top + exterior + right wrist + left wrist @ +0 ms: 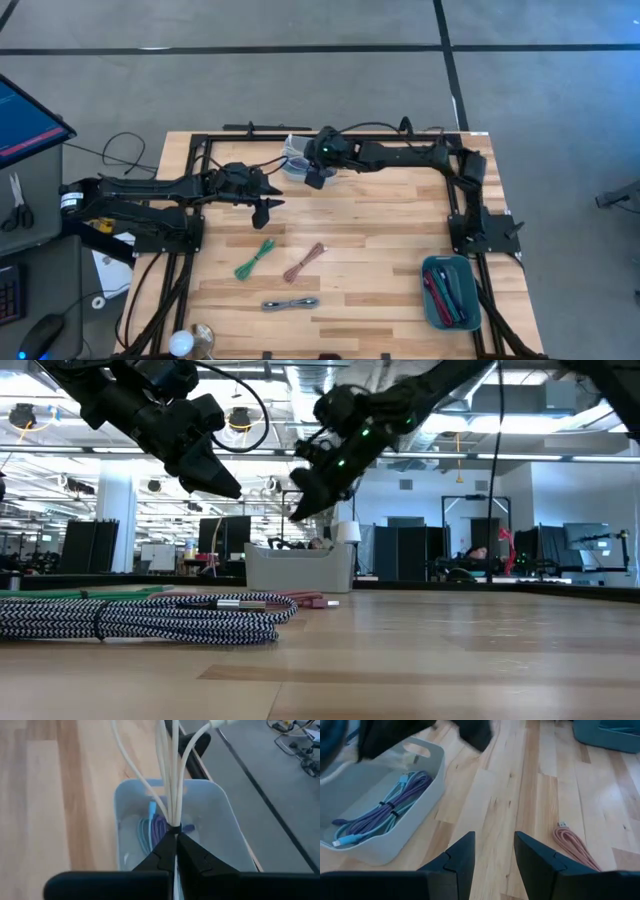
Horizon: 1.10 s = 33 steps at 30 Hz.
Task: Pick & Place USB Port
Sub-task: Put the white charger cable into the gray bin
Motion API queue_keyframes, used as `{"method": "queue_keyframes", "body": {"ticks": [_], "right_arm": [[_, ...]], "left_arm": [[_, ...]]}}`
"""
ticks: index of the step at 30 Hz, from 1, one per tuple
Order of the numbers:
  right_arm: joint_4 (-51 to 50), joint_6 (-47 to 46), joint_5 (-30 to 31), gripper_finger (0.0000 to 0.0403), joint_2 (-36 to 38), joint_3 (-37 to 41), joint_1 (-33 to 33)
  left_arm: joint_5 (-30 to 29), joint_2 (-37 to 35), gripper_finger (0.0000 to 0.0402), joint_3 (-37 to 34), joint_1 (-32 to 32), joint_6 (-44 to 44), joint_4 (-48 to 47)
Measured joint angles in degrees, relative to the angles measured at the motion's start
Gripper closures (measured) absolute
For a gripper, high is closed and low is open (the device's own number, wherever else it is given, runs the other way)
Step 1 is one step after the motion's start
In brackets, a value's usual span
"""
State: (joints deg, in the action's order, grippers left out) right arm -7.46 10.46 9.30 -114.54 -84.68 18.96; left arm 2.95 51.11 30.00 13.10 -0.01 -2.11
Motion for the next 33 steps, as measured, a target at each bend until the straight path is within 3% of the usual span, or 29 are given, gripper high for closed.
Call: {"method": "queue_keyframes", "body": {"ticks": [9, 33], "right_arm": [[-5.60, -1.92, 0.22, 0.0403, -5.48, -5.17, 1.81], [-8.66, -2.45, -0.24, 0.0402, -5.73, -5.23, 2.95]], "left_arm": [[0.05, 0.00, 0.0266, 0.00, -0.02, -0.17, -0.02], [0.05, 0.00, 0.0266, 0.00, -0.02, -0.24, -0.02]]}}
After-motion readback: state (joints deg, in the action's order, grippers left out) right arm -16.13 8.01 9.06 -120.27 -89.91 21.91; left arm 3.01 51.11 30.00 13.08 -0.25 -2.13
